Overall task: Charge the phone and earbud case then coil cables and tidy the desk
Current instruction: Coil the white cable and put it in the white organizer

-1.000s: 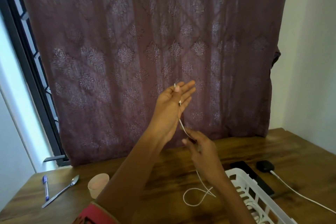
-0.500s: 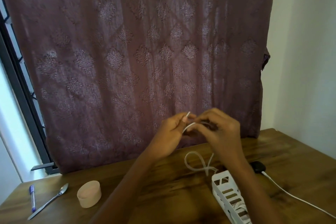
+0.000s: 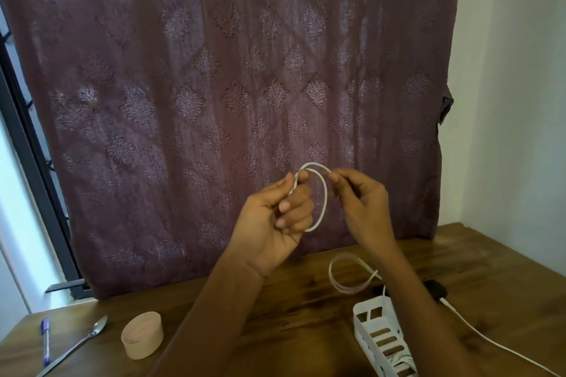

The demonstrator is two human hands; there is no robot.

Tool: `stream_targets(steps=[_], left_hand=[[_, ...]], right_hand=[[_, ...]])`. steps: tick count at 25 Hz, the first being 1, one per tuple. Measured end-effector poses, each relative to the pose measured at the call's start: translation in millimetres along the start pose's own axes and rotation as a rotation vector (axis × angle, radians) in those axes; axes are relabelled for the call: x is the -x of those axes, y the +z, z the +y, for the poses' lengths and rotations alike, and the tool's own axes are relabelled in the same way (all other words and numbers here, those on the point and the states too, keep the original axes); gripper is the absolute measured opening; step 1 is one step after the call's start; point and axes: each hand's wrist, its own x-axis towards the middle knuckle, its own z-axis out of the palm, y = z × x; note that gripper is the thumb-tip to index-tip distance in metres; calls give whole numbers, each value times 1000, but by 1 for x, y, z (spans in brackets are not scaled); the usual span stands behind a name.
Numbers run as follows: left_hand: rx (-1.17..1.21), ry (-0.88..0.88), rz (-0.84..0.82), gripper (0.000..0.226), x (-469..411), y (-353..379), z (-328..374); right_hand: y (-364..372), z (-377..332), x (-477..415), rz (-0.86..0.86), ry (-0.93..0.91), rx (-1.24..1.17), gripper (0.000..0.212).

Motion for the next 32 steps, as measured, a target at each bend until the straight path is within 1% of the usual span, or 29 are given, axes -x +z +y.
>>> stream_targets(steps=[2, 5, 7, 9, 10, 12, 14, 16, 18, 19, 20, 22, 25, 27, 30, 31, 32], left_hand=[[7, 80, 38, 27, -5, 2, 2], [-53, 200, 168, 26, -13, -6, 9], [-136, 291, 261, 23, -16, -15, 15], [-224, 346, 327, 25, -16, -25, 20], [-306, 350, 351, 26, -15, -30, 20], [-605, 328, 400, 28, -12, -38, 14], [-835, 314, 418, 27, -8, -46, 2], [-945, 302, 397, 27, -5, -52, -7], [-1051, 274, 374, 27, -2, -51, -15], [-1074, 249, 353, 27, 0, -49, -19], [-1053, 212, 332, 27, 1, -46, -21], [-925, 132, 295, 31, 4, -37, -20], [-801, 33, 228, 34, 5, -27, -11], [-696, -37, 173, 32, 9, -24, -5], [-351, -121, 125, 30, 13, -16, 2], [-255, -124, 117, 30, 14, -13, 2], [-192, -107, 111, 27, 13, -12, 1]], right_hand=[[8, 9, 11, -83, 65, 82, 20], [20, 19, 32, -329, 78, 412, 22], [24, 17, 44, -444, 3, 595, 23], [26, 12, 54, -507, -102, 658, 26], [26, 9, 56, -526, -145, 679, 29], [24, -1, 56, -525, -223, 732, 28], [18, -13, 51, -481, -392, 784, 20], [10, -22, 43, -384, -546, 770, 16], [4, -29, 32, -315, -624, 728, 10], [1, -32, 25, -289, -642, 722, 12], [-2, -33, 18, -277, -638, 717, 16], [-6, -35, 4, -299, -587, 662, 21], [-14, -27, -9, -368, -481, 514, 14], [-19, -19, -15, -387, -443, 438, 16], [-21, -11, -16, -366, -422, 356, 19], [-19, -8, -15, -368, -369, 316, 21], [-17, -5, -12, -389, -275, 256, 24]])
